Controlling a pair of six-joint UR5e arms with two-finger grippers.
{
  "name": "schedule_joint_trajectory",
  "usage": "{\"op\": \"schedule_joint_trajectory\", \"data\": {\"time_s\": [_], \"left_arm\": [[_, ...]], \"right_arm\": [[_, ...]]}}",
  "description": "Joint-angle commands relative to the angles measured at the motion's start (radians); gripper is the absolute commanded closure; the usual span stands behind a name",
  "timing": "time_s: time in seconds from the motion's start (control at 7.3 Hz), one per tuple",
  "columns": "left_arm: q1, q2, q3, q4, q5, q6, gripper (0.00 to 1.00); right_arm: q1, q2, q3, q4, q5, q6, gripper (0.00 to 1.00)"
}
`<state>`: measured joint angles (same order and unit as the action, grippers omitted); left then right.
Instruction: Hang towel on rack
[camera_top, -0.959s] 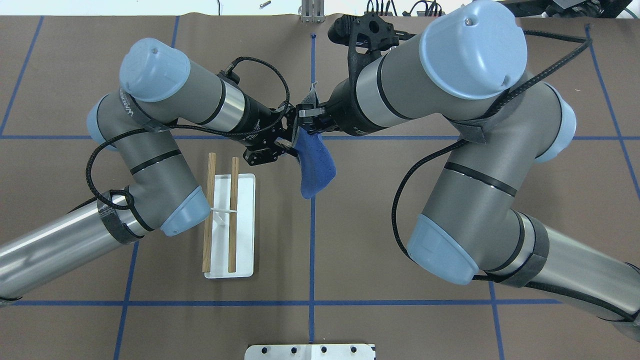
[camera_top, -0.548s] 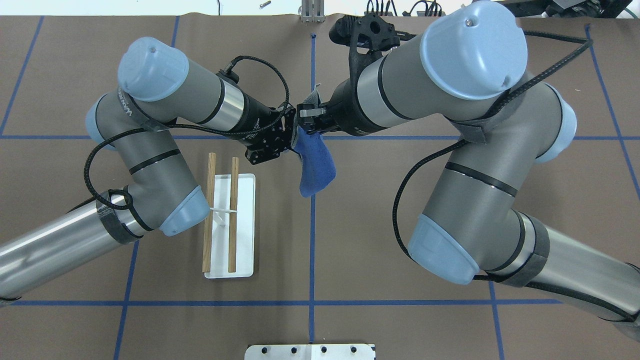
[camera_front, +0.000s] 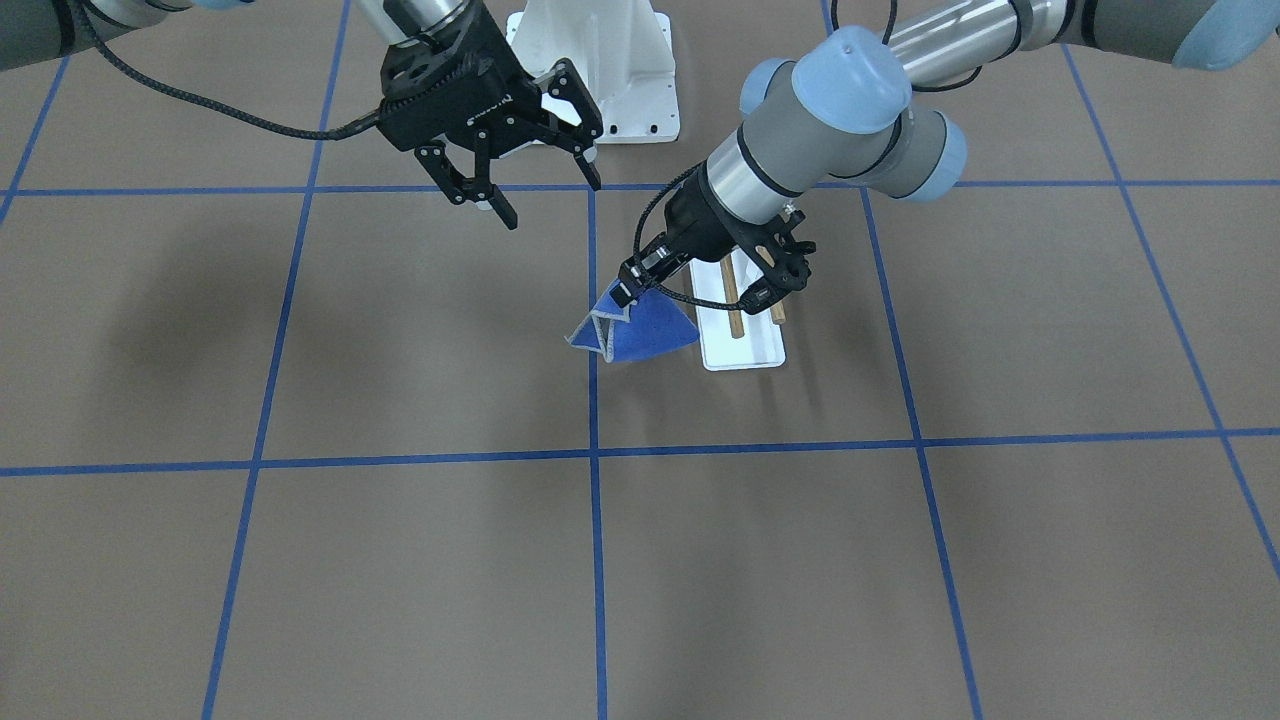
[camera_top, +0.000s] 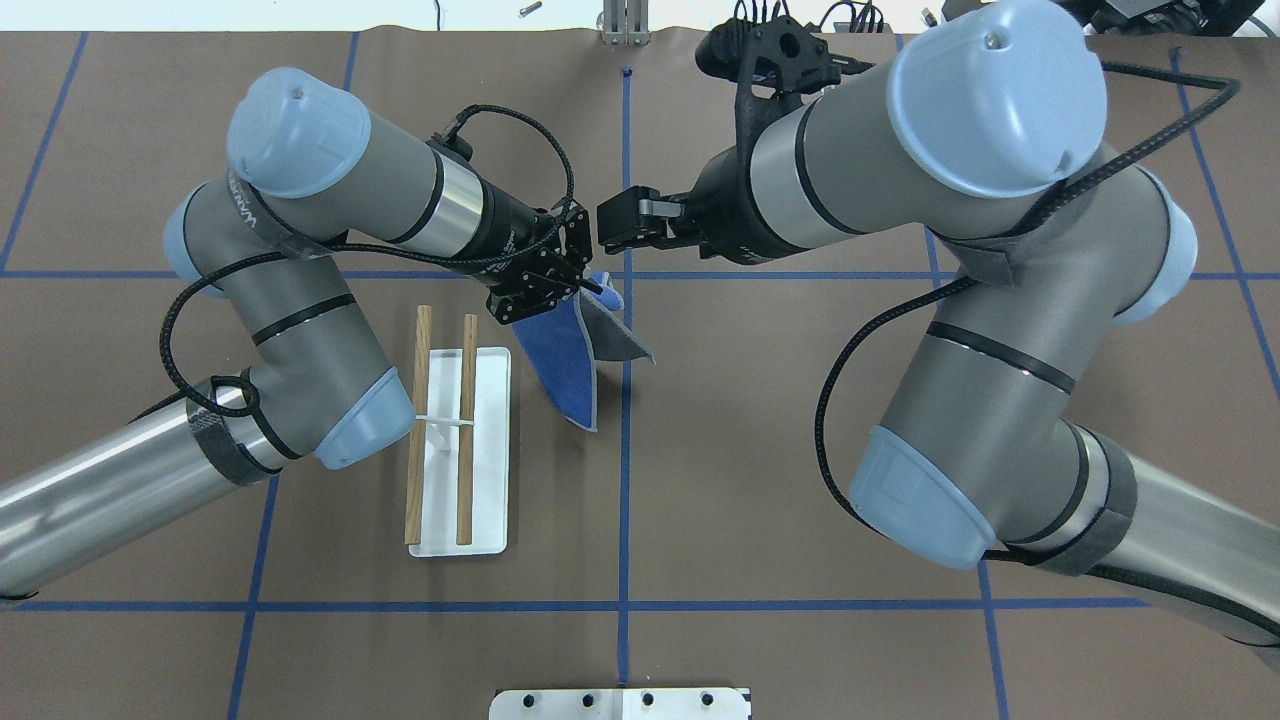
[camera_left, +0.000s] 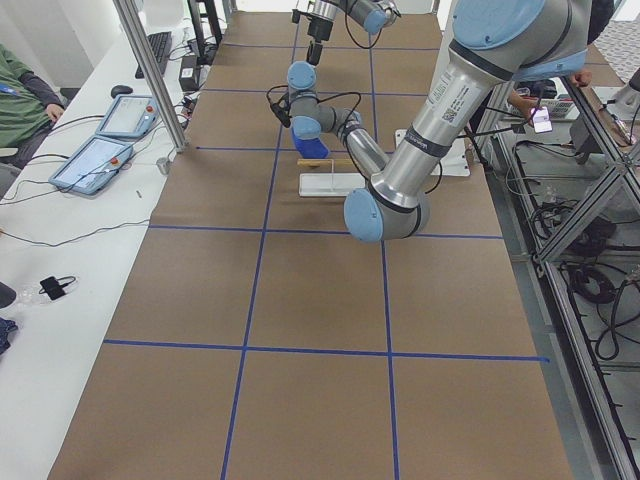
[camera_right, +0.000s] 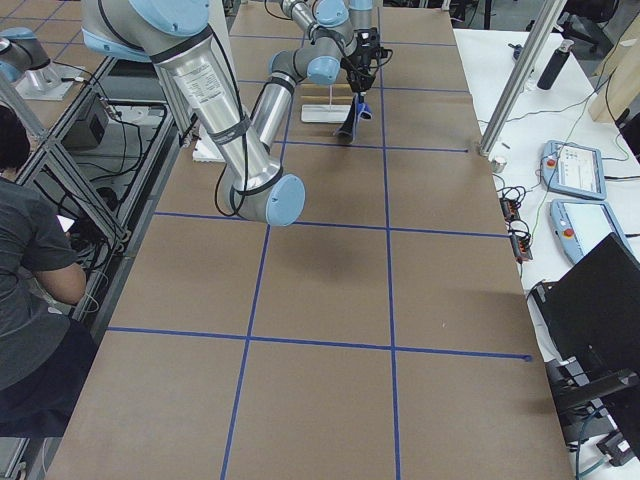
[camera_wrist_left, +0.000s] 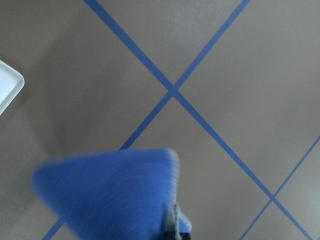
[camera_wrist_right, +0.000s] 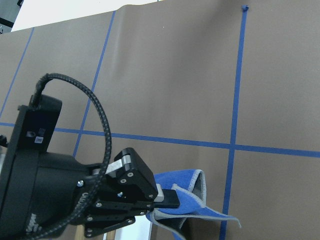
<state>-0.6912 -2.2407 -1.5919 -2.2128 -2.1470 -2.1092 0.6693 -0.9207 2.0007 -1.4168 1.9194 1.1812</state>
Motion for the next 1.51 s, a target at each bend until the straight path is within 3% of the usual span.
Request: {"op": "schedule_joint_trajectory", "data": {"time_s": [0.0, 0.27, 0.55, 0.68, 1.1, 1.37], "left_arm": [[-0.001, 0.007, -0.017, 0.004, 0.002, 0.000, 1.00], [-0.007, 0.047, -0.116, 0.011, 0.002, -0.005, 1.00], [-0.017, 0.119, -0.285, 0.054, 0.002, -0.038, 1.00], [-0.019, 0.145, -0.328, 0.059, -0.004, -0.037, 1.00], [-0.056, 0.203, -0.338, 0.058, -0.005, -0.022, 1.00], [-0.097, 0.266, -0.355, 0.058, -0.005, -0.022, 1.00]], "right_arm": [[0.051, -0.053, 0.010, -0.013, 0.050, 0.000, 0.00], [0.152, -0.072, -0.075, -0.037, 0.136, -0.018, 0.00], [0.208, -0.069, -0.179, -0.033, 0.150, -0.050, 0.00], [0.255, -0.070, -0.250, -0.033, 0.217, -0.093, 0.00], [0.383, -0.099, -0.468, -0.045, 0.266, -0.460, 0.00], [0.491, -0.177, -0.487, -0.106, 0.268, -0.775, 0.00]]}}
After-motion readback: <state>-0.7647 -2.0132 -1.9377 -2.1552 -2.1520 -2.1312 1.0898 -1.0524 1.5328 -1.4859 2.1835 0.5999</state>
